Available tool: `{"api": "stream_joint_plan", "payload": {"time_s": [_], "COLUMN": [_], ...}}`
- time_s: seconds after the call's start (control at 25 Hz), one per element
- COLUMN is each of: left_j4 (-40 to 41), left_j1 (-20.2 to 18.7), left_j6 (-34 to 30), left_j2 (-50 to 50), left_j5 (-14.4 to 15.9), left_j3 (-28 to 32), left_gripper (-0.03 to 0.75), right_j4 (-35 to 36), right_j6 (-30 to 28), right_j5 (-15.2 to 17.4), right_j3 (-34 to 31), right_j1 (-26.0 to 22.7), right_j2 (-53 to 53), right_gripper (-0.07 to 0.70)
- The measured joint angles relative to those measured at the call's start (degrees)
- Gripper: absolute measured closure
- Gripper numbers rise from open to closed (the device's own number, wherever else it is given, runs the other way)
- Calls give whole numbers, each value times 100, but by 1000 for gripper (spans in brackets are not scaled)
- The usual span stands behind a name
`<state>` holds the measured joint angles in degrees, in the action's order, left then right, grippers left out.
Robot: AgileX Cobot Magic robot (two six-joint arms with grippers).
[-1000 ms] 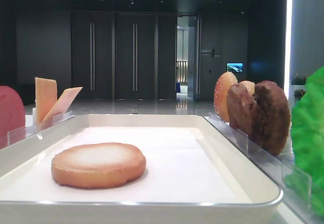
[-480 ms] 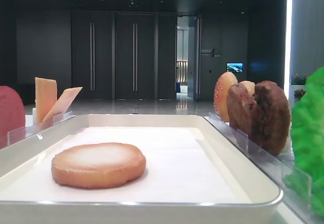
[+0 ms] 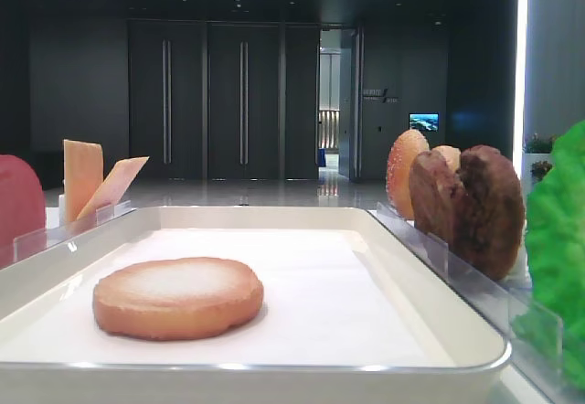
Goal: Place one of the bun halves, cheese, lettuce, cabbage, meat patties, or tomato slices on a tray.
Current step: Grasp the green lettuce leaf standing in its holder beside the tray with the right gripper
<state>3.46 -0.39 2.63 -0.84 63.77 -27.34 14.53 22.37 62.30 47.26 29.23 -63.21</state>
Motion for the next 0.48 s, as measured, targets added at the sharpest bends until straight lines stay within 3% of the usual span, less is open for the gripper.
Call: {"api": "stream_joint_plan", "payload": {"time_s": [0.2,0.48], "left_j4": [0,0], "left_j1": [0,0], "left_j6": [0,0], "left_j2": [0,0], "left_j5": [0,0], "left_j3": [0,0], "left_gripper": [245,245], "right_j4": [-385,-494], "right_j6": [473,529], "right_j5": [-288,-542], "right_j3": [0,0], "right_j1": [143,224], "right_j2": [-346,-608], "right_gripper": [71,71]}}
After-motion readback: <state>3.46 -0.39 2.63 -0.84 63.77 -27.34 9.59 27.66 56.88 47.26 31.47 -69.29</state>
